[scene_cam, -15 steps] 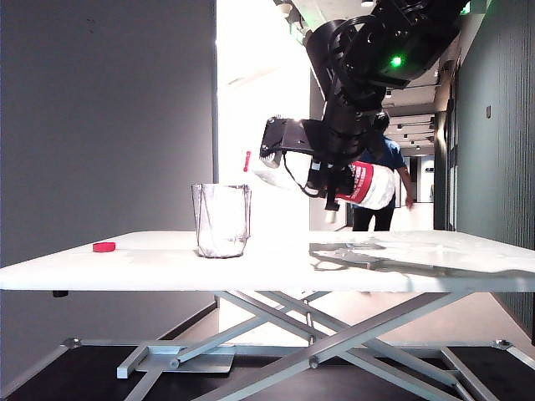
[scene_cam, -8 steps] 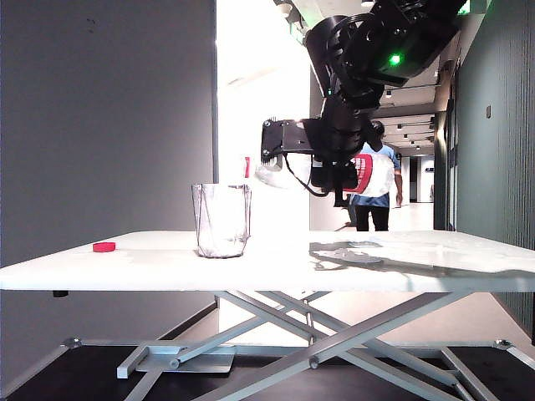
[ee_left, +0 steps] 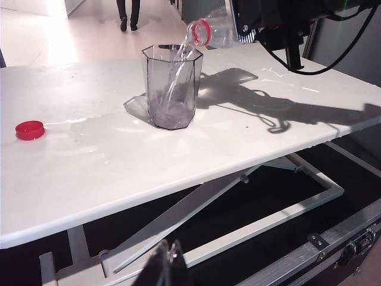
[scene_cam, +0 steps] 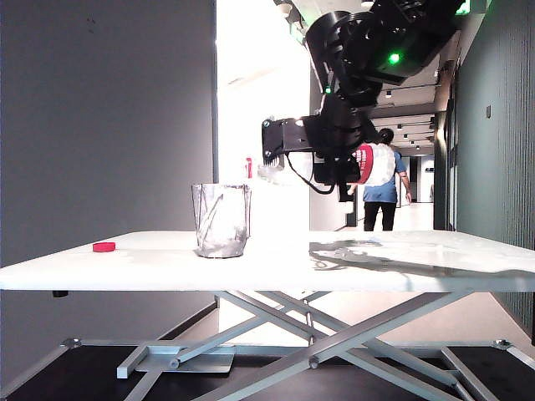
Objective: Pick up the mineral water bottle on the table and pour water into the mug until it's half full.
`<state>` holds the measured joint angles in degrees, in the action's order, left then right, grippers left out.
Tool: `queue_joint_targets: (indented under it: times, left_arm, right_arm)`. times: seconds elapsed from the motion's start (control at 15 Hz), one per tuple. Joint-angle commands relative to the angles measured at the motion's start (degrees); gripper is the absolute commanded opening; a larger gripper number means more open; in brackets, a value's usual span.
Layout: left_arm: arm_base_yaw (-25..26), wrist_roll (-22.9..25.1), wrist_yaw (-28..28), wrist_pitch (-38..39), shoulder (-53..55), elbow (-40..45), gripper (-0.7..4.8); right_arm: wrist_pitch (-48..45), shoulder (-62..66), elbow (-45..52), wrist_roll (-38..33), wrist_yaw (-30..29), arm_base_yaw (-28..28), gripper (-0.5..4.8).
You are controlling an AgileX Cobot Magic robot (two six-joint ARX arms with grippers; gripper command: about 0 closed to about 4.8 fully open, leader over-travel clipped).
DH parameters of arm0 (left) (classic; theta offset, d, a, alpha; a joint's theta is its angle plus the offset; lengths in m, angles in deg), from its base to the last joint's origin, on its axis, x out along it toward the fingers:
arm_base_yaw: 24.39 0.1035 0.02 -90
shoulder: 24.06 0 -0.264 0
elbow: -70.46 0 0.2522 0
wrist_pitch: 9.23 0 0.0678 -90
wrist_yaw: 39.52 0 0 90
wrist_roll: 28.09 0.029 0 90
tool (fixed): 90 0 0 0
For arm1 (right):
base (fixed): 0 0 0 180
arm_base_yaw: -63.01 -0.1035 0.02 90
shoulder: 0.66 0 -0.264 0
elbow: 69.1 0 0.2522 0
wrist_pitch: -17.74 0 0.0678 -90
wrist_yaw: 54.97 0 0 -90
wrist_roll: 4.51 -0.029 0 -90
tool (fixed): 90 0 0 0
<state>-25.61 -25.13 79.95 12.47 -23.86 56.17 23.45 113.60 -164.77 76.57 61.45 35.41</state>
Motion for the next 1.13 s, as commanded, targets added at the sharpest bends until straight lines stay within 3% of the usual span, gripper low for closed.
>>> queue_joint_targets:
  times: [0.07, 1.0, 1.13]
  left_arm:
    - [0.0, 0.0, 0.1, 0.2, 0.0, 0.0, -0.05]
    - [0.0, 0.0, 0.1, 0.2, 0.0, 0.0, -0.05]
    - [0.0, 0.0, 0.1, 0.2, 0.0, 0.0, -0.05]
  right_arm:
    - [-3.8, -0.8, -0.8, 1.1, 0.5, -0.9, 1.79]
    - [-4.7, 0.9, -0.8, 1.1, 0.5, -1.1, 1.79]
    - [-5.1, 0.8, -0.8, -10.4, -0.5, -1.1, 1.79]
